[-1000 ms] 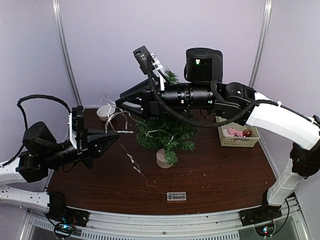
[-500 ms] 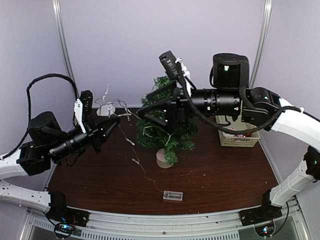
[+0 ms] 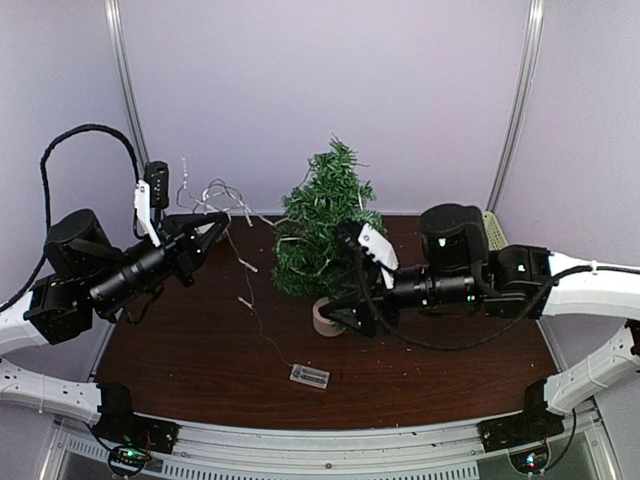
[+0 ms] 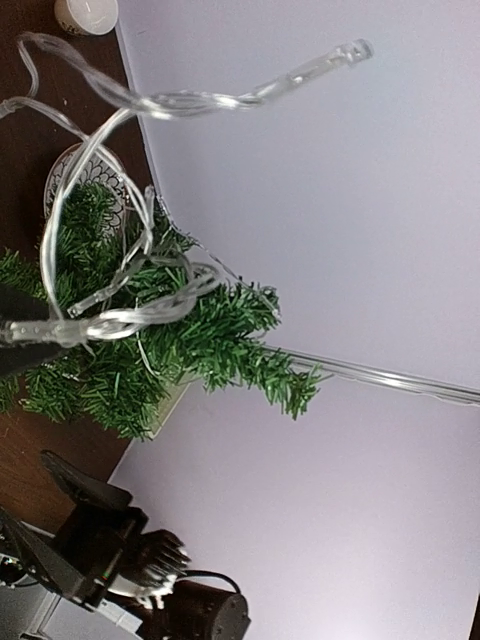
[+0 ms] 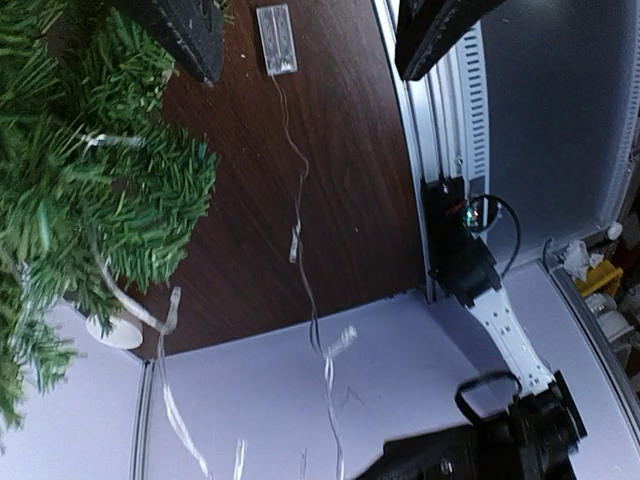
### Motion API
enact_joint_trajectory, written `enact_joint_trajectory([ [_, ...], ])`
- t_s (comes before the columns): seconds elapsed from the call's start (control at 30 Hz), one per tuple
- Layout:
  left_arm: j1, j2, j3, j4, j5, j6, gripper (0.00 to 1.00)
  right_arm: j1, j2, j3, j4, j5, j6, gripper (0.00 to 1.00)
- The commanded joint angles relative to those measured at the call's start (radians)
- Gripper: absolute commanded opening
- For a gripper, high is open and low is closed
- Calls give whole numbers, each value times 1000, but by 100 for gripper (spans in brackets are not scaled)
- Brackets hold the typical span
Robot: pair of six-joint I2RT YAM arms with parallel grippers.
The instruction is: Decorate the small christmas tree
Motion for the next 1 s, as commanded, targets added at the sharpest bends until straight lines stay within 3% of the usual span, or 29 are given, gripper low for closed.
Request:
enact_joint_trajectory([
  [0.0,5,-3,37,16,-15,-31,0,41,-3,-96,140,85,2,61],
  [0.37,6,1,52,19,0,-27,0,130,246,-119,365,214,-67,58],
  [0.6,5,-8,61,10,5,-24,0,135,451,-51,502,272,-92,69],
  [0.97,5,-36,59,-7,-24,-26,0,138,656,58,580,366,-138,70],
])
